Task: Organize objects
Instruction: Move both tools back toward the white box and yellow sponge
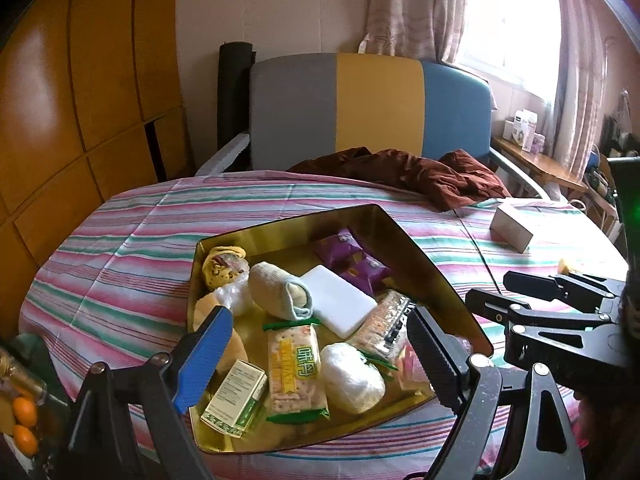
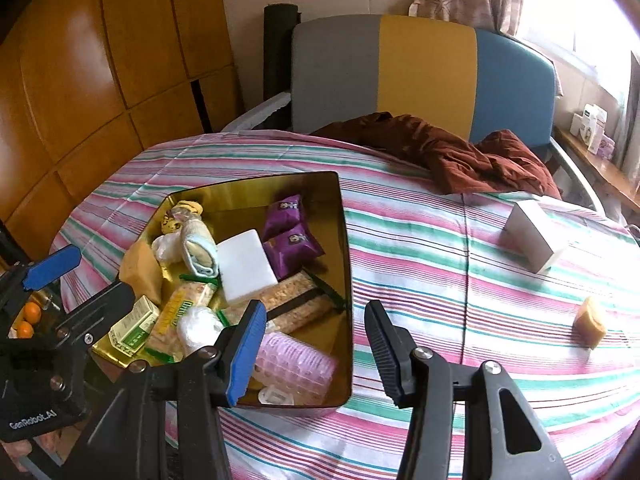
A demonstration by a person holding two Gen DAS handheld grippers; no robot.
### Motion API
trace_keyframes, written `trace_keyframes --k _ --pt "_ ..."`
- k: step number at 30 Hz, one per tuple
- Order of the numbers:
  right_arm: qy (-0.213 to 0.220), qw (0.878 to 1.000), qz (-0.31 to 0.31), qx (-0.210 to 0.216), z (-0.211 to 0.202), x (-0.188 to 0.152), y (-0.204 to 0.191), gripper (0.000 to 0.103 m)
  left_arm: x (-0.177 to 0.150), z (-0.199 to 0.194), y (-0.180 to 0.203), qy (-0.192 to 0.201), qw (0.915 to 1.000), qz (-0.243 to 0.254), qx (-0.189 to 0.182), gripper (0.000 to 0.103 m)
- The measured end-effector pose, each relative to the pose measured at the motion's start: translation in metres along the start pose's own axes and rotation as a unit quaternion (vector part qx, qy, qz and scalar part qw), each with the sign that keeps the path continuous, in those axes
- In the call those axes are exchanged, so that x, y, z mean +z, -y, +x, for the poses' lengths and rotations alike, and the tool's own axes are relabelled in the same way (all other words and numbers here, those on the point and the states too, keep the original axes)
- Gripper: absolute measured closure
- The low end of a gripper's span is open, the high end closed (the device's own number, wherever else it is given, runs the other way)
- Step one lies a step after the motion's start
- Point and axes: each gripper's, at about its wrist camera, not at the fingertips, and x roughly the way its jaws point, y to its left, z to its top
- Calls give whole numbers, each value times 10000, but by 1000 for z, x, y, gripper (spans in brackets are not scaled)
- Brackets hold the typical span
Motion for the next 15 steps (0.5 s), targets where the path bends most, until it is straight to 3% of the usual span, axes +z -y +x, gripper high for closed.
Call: trace_keyframes --k 15 --pt "-212 9984 387 -360 -1 -8 58 51 8 3 28 21 9989 421 -207 13"
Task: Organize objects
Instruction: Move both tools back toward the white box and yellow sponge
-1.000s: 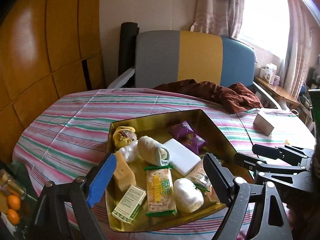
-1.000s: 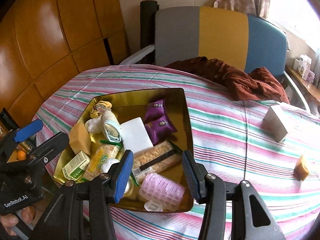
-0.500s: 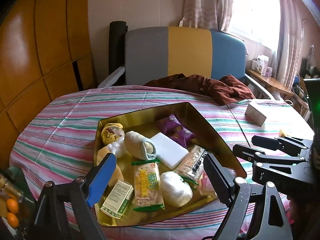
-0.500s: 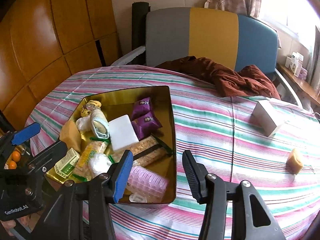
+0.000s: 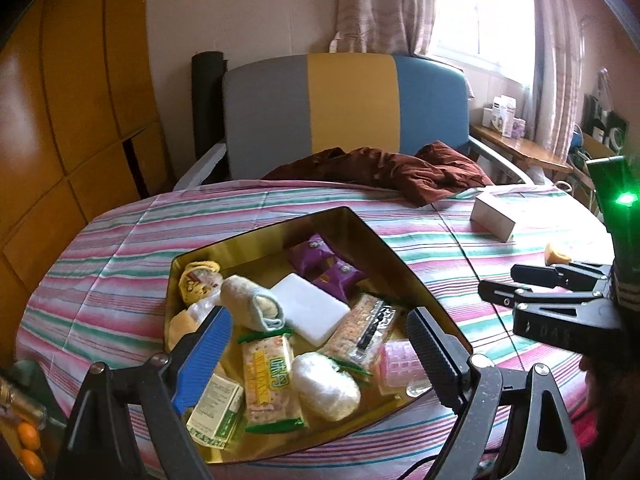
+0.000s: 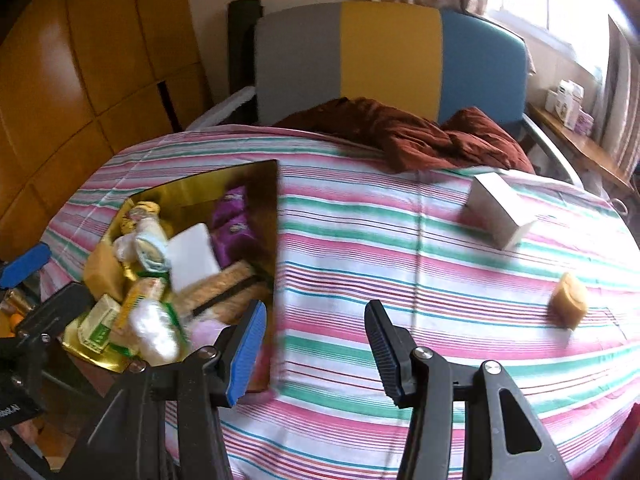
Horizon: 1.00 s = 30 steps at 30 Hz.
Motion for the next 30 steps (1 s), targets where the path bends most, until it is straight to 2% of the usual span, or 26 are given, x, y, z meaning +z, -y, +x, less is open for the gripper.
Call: trace_keyframes --k 4,12,30 --pt "-83 9995 258 -138 0 2 29 51 5 4 10 12 9999 134 -75 13" --pt "-185 9952 679 -673 -7 7 88 51 15 12 36 -8 9987 401 -306 12" --pt "-253 9730 1739 -1494 1 4 224 51 32 41 97 -148 9930 953 -681 12"
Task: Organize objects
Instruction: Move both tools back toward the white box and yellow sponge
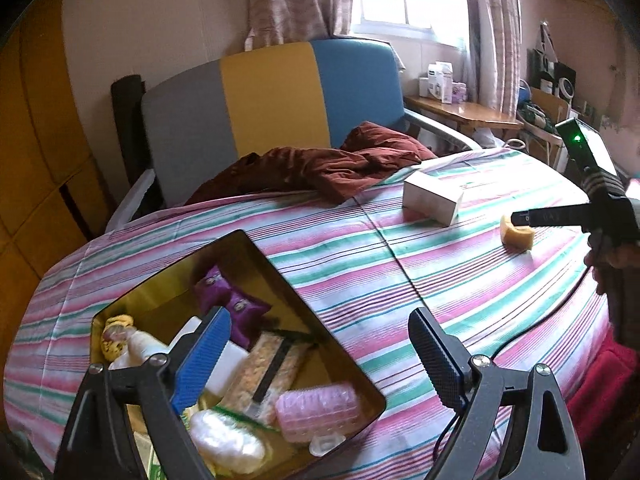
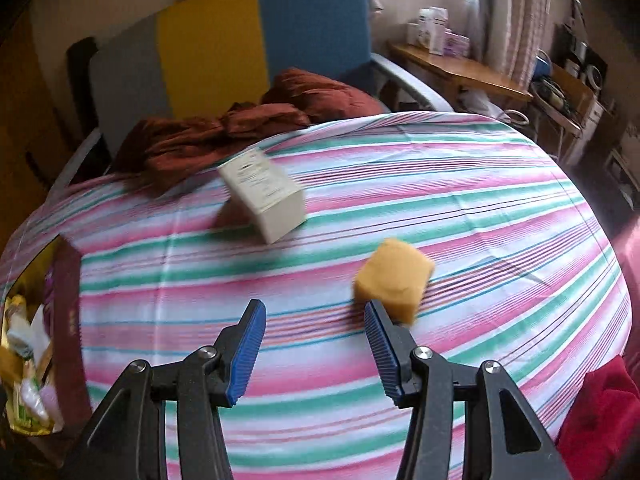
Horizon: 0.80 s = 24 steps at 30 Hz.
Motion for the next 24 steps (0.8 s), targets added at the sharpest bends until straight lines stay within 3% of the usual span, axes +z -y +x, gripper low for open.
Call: trace_keyframes --k 11,16,24 --pt "-200 9964 812 116 24 -2 43 51 21 30 28 -146 9995 209 -159 12" --pt "-182 9933 1130 156 24 -1 56 40 32 45 42 -245 9989 242 -333 12" --pt "-139 9805 1949 211 28 0 90 37 50 66 57 -421 9966 55 -704 12"
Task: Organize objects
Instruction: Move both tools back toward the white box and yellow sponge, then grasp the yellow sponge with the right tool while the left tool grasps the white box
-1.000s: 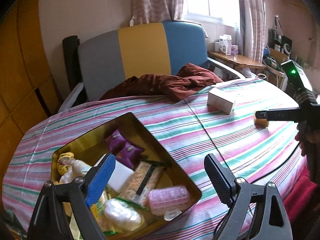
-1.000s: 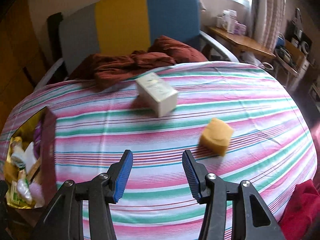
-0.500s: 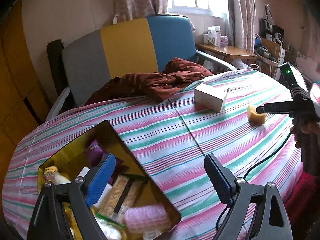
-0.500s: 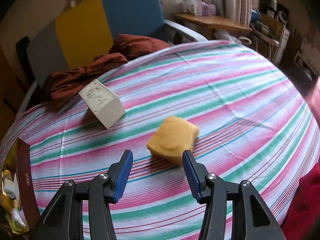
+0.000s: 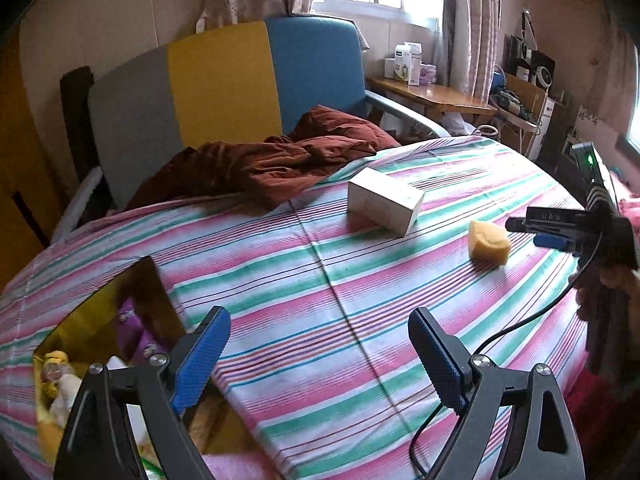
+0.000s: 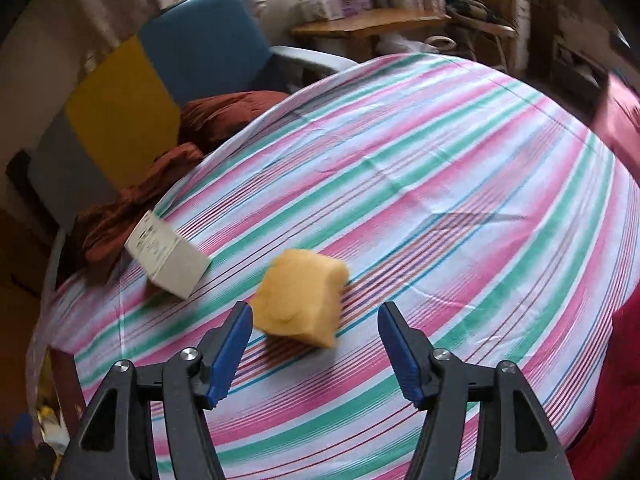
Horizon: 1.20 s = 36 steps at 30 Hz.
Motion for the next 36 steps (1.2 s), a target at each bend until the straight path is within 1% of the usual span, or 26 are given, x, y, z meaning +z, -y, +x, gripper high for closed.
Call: trace_keyframes --k 2,4,6,7,9,13,18,19,22,23,26,29,36 --pt "-46 10000 -76 -31 4 1 -4 37 5 7 0 -76 9998 -118 -106 12" --pt "-81 9994 -309 -130 10 2 -12 37 11 15 0 -181 9993 -240 -204 12" --pt "-245 9985 -480 -61 18 2 -19 37 18 23 0 -284 9983 -397 -326 12" --pt "-392 9981 -476 -4 25 1 -22 37 21 26 1 -318 9978 -455 -371 12" --pt "-490 9979 -423 3 33 2 -23 37 27 31 2 -368 9968 -561 -435 12" --pt "-507 9979 -392 -104 46 8 -24 36 42 48 6 -557 9924 -887 -642 12" --pt "-602 9968 -494 -167 55 8 -25 36 65 74 17 -784 9870 -1173 -766 12" --pt "-643 9962 -559 -184 56 8 -27 40 69 79 19 -812 9863 -1212 -767 12" --pt "-659 9946 -751 -270 54 6 -31 47 83 97 27 -902 9836 -1348 -790 12" --pt "-637 9946 -771 -275 51 7 -31 48 87 103 29 -923 9829 -1392 -774 12" --pt "-601 9951 -741 -252 45 8 -29 48 102 121 37 -926 9824 -1458 -714 12" --pt "-517 9951 -798 -281 39 8 -33 48 115 144 45 -1040 9814 -1485 -631 12" --pt "-468 9951 -848 -213 33 13 -33 48 141 196 55 -1350 9747 -1730 -422 9"
